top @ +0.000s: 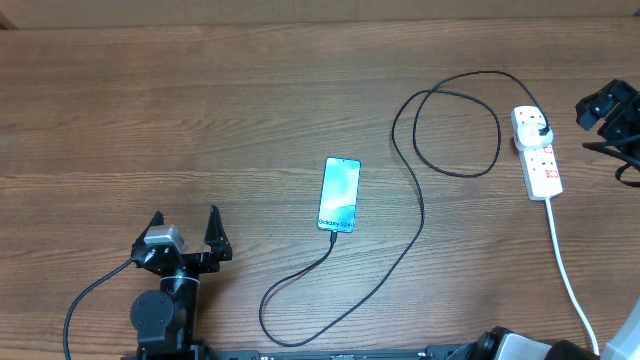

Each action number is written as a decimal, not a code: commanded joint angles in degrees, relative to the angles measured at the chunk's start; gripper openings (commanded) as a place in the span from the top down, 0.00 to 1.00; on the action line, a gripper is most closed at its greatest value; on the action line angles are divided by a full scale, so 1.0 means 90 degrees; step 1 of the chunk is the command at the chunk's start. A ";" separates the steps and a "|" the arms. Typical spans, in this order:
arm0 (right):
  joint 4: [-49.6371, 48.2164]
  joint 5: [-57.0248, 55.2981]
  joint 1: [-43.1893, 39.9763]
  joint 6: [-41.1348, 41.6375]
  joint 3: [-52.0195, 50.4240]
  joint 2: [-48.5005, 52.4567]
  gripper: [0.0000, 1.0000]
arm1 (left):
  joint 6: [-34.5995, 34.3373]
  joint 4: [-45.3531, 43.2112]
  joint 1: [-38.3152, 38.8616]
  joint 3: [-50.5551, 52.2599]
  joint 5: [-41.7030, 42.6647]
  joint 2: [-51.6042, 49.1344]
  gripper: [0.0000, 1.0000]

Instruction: Plug charger to phone and switch on socket

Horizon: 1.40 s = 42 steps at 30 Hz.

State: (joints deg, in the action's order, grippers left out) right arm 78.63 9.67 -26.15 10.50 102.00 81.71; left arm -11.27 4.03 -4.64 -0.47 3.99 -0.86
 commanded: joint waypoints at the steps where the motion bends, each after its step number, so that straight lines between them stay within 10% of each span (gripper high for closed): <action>1: -0.0029 0.0024 0.0036 0.0019 0.0121 -0.0034 0.00 | 0.0534 0.0017 -0.0068 0.0022 0.0148 0.0080 0.01; 42: -0.0029 0.0022 0.0036 0.0019 0.0121 -0.0034 0.00 | 0.0631 0.0002 -0.0066 0.0022 0.0158 0.0075 0.00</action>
State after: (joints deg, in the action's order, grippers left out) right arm 78.61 9.67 -26.15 10.50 102.00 81.71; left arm -5.61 3.99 -4.67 -0.47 4.54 -0.84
